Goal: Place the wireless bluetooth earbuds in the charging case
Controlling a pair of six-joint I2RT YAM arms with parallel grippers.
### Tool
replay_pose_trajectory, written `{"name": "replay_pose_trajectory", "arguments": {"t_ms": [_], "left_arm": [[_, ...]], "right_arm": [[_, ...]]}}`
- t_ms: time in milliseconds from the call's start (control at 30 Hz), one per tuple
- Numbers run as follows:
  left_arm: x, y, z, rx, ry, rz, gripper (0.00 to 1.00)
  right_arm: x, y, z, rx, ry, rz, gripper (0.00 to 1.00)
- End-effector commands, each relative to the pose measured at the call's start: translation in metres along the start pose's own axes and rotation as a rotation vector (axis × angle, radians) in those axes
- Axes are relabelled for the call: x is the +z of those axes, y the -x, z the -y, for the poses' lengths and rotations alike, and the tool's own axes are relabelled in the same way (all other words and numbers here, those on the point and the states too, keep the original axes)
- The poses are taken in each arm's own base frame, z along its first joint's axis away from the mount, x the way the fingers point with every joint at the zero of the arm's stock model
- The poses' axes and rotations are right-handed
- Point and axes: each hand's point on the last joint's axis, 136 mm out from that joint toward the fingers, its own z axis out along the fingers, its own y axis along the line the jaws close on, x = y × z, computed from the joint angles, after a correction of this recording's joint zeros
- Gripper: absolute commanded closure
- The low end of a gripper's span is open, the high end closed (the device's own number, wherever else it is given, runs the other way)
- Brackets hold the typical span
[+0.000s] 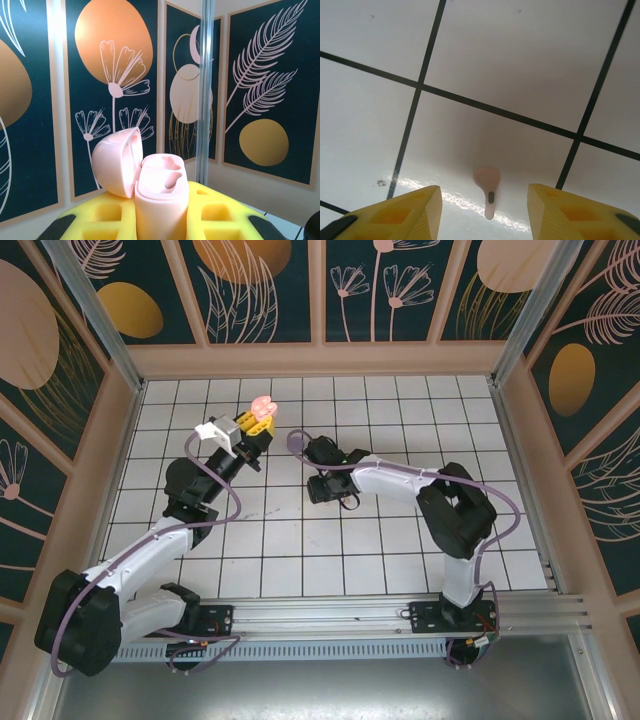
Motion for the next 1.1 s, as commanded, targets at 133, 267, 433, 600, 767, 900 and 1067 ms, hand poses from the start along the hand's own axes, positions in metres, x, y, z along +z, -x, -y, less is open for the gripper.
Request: {"name": "replay_pose_trajectory", "arguments": {"t_ms": [133, 267, 433, 600, 767, 900, 1067], "left_arm": [[-0.004, 0.014, -0.002, -0.031, 0.012, 0.078, 1.00], [-0.003, 0.015, -0.003, -0.049, 0.013, 0.086, 1.00], [-0.004, 0.014, -0.002, -0.061, 0.007, 0.087, 1.00], [-0.005, 0.013, -0.002, -0.064, 0.007, 0.087, 1.00], [-0.005, 0.012, -0.001, -0.062, 0.005, 0.088, 1.00], [-0.006, 0.012, -0.001, -0.060, 0.001, 0.088, 1.00], [-0.006, 0.013, 0.001, -0.057, -0.005, 0.089, 1.00]], "right_arm": [[0.010, -0.002, -0.003, -0.057, -0.017, -0.038, 0.54], [0.014, -0.003, -0.003, -0.064, -0.020, -0.045, 0.55], [0.018, -0.002, -0.004, -0.069, -0.020, -0.052, 0.58], [0.021, -0.004, -0.003, -0.071, -0.025, -0.062, 0.60], [0.023, -0.008, -0.002, -0.072, -0.030, -0.071, 0.62], [0.026, -0.010, -0.001, -0.074, -0.035, -0.077, 0.63], [0.030, -0.013, -0.002, -0.076, -0.037, -0.086, 0.64]]}}
